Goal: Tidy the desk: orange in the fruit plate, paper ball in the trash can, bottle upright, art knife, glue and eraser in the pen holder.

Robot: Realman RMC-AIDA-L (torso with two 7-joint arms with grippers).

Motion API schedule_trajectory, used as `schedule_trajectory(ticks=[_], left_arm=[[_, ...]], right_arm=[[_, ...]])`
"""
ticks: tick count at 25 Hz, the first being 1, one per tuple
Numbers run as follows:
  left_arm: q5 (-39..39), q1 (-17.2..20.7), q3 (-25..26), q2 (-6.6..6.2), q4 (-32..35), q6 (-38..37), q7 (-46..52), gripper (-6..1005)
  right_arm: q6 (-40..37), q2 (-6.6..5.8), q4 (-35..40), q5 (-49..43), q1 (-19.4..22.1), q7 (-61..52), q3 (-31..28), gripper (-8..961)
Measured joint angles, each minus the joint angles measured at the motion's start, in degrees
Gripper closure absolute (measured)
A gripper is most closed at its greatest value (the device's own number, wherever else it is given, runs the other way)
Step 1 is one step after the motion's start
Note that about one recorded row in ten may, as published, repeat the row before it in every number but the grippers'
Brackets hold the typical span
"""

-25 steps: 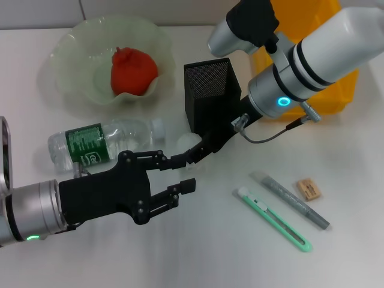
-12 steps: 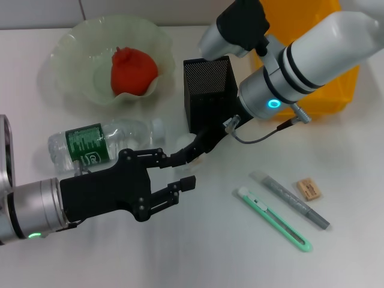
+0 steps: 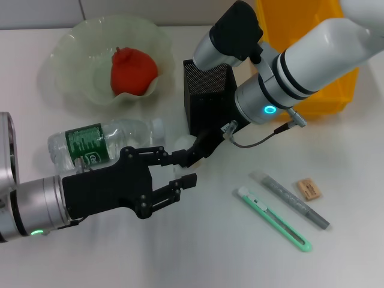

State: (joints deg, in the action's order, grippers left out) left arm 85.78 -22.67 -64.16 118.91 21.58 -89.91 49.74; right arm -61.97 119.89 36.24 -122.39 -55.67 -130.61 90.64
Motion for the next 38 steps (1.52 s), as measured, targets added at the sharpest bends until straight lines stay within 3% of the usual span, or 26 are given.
schedule_trajectory(ticks=[12, 20, 23, 27, 29, 30, 33, 34, 38], left_arm=[[-0.09, -0.22, 0.0, 0.09, -0.05, 0.69, 0.0, 570], [-0.18, -0.91, 0.0, 0.09, -0.76, 1.03, 0.0, 570], [-0.18, -0.91, 0.0, 0.09, -0.76, 1.06, 0.0, 570], [-0.69, -0.9, 0.0, 0.09, -0.78, 1.07, 0.0, 570], [-0.96, -0.86, 0.0, 0.09, -0.85, 0.99, 0.0, 570], [-0.97, -0.83, 0.0, 0.09, -0.85, 0.94, 0.0, 570], [-0.98, -0.76, 0.0, 0.09, -0.85, 0.91, 0.0, 570], [-1.12, -0.72, 0.0, 0.1, -0.85, 0.9, 0.0, 570], [-1.92, -0.7, 0.0, 0.09, -0.84, 0.89, 0.0, 570]], right_arm=[[0.15, 0.0, -0.03, 0.23, 0.24, 2.46, 0.56, 268], [0.13, 0.0, 0.67, 0.23, 0.71, 2.54, 0.74, 451], [-0.45, -0.07, 2.18, 0.23, 1.98, 2.53, 0.39, 454], [-3.5, -0.44, 8.43, 0.2, 6.47, 2.03, 0.26, 458], [-6.56, -0.54, 14.52, -0.02, 11.28, 1.77, 0.14, 459], [-6.56, -0.54, 14.52, -0.02, 11.28, 1.77, 0.14, 459], [-9.03, -0.54, 21.02, -0.28, 16.68, 1.76, -1.11, 459], [-11.15, -0.51, 24.03, -0.41, 19.55, 1.94, -3.04, 459], [-16.79, -0.34, 26.72, -0.45, 22.96, 3.59, -8.45, 458]])
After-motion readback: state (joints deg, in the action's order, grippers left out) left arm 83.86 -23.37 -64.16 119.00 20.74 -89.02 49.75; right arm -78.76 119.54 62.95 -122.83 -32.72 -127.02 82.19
